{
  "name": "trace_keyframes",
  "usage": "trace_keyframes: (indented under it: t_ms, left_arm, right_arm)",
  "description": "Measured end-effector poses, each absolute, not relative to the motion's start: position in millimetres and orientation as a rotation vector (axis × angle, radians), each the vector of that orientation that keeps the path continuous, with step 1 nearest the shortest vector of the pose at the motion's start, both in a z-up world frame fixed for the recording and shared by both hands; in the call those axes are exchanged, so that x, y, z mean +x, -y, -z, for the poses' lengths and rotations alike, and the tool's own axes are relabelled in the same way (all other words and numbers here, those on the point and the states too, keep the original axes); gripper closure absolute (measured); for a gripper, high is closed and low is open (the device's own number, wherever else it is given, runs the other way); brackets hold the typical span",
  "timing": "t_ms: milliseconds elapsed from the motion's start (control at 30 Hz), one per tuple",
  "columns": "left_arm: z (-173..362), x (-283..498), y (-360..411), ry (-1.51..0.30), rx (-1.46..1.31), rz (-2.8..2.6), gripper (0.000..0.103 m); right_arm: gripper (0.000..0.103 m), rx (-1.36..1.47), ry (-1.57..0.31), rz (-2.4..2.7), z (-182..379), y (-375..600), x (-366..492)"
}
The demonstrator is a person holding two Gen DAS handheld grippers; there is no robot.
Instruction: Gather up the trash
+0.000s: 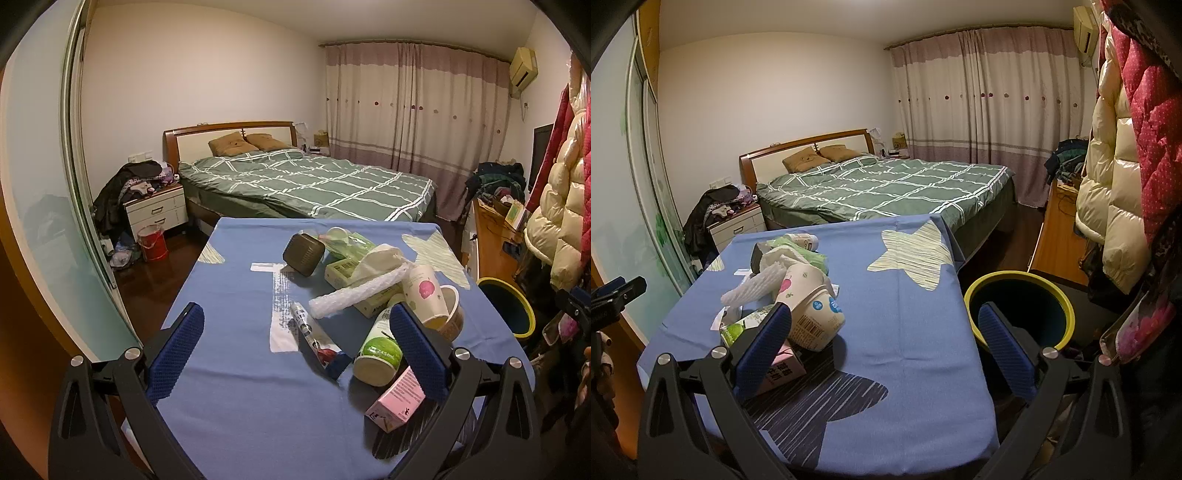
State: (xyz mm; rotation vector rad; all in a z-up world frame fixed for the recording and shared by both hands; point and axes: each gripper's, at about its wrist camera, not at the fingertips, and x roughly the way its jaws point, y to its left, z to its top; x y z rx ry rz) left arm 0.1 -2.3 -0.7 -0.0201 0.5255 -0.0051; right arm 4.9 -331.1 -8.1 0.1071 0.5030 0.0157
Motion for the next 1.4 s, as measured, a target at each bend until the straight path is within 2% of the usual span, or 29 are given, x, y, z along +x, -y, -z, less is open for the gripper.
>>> trace_keyframes:
  t_ms: [1400]
  left_arm:
    - [11,3,9,-0.542,-0.012,0.014,0.004]
  right_arm:
    - [0.006,0.117,-0.507,-0.012,10,334,6]
